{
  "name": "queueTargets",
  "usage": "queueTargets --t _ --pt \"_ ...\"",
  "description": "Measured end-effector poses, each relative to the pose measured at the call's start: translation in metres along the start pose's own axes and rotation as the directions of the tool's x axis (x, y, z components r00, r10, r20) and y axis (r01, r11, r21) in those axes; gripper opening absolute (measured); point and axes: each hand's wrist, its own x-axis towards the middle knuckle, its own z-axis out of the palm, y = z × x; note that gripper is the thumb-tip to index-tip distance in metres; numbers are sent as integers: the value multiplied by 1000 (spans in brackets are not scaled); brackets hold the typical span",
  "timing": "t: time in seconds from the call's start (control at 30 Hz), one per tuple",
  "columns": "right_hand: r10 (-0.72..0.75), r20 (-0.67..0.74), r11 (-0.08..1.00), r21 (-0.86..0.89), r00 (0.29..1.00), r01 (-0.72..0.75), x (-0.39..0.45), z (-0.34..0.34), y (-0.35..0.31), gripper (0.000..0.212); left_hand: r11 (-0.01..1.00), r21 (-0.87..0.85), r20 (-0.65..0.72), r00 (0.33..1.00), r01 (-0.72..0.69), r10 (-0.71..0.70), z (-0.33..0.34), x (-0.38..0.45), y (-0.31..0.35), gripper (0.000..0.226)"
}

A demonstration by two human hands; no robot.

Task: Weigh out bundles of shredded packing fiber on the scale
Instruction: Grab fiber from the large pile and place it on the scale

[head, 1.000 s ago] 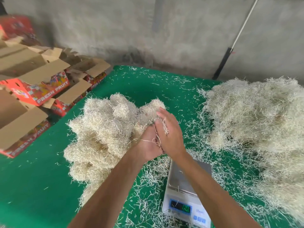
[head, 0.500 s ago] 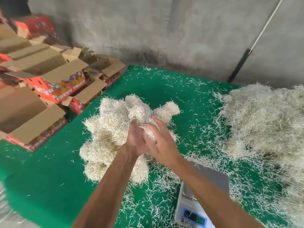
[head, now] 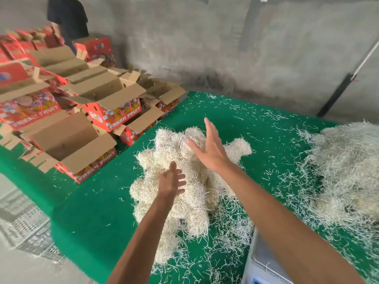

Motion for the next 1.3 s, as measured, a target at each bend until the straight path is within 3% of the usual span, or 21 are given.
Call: queueTargets --t 0.2,0.27,0.37,0.57,0.7,0.83,0.97,1.1,1.2,1.3 --pt "117 -53 982 156 992 -107 -81 -4 65 86 997 68 160 987 -39 27 48 -16 -19 26" --pt "228 -132 962 181 965 -203 -120 -16 97 85 986 129 220 972 -108 77 77 -22 -30 20" --pt "363 -232 921 235 902 -311 -190 -45 151 86 964 244 335 942 -101 14 131 -30 -57 15" --pt "616 -375 787 259 692 -560 -301 -124 253 82 881 414 623 777 -228 -92 264 -68 -112 12" --pt "636 -418 768 262 649 -584 -321 -163 284 80 816 453 714 694 -359 -92 328 -76 -116 16" --pt "635 -422 760 192 647 -621 -323 -196 316 80 761 489 745 658 -427 -109 387 -72 -111 40" --pt "616 -402 762 86 677 -642 -299 -229 353 81 758 480 744 663 -442 -85 454 -53 -106 39" --pt "582 -331 781 -26 743 -624 -253 -264 402 73 692 481 721 692 -538 36 520 -25 -106 38" --pt "552 -317 799 -62 771 -598 -212 -281 432 66 546 590 677 733 -595 67 557 -2 -119 60" --pt "455 -341 787 -279 823 -550 -184 -284 456 68 295 732 656 752 -614 -65 576 18 -150 92"
